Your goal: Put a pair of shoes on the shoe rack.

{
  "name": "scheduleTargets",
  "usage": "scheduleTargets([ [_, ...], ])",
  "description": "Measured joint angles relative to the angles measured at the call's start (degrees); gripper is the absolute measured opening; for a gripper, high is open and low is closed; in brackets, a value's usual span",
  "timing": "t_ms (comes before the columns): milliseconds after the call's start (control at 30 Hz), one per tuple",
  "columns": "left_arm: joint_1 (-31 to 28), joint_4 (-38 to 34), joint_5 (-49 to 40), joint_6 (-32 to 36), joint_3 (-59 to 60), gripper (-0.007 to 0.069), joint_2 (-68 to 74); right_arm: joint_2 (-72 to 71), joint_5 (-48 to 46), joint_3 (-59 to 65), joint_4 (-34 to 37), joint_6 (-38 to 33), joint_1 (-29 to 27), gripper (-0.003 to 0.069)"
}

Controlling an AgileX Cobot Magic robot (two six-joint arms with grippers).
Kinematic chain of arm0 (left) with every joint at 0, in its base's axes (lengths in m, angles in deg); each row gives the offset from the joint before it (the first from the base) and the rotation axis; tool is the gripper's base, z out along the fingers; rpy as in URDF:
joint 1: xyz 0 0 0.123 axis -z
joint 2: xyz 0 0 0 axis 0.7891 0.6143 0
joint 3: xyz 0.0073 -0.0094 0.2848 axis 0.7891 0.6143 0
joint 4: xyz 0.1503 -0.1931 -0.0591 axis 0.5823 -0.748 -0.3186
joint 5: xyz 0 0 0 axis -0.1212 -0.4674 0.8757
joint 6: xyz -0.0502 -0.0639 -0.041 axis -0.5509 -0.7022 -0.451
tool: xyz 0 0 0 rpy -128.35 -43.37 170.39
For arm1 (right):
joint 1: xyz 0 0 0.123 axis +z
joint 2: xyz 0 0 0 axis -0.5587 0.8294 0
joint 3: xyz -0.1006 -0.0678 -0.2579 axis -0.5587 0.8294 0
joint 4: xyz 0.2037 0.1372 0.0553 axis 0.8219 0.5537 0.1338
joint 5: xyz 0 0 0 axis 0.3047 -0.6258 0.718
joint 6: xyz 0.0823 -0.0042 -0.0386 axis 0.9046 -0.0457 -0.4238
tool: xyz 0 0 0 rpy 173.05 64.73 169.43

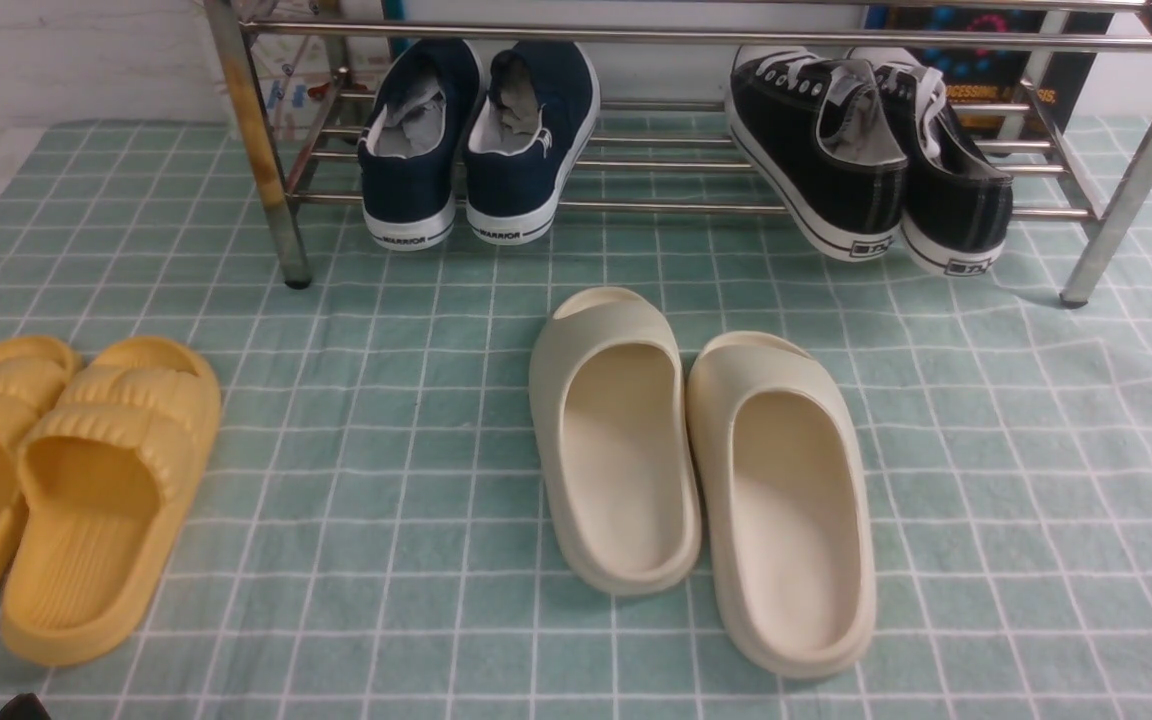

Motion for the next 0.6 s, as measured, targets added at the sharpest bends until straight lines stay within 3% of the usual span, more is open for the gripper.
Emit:
scheduleTargets([
  [600, 0.00, 0.00, 0.00, 0.00, 0.00, 0.0239, 0.00, 0.00, 0.00, 0.00, 0.00, 0.00, 0.00, 0.0018],
])
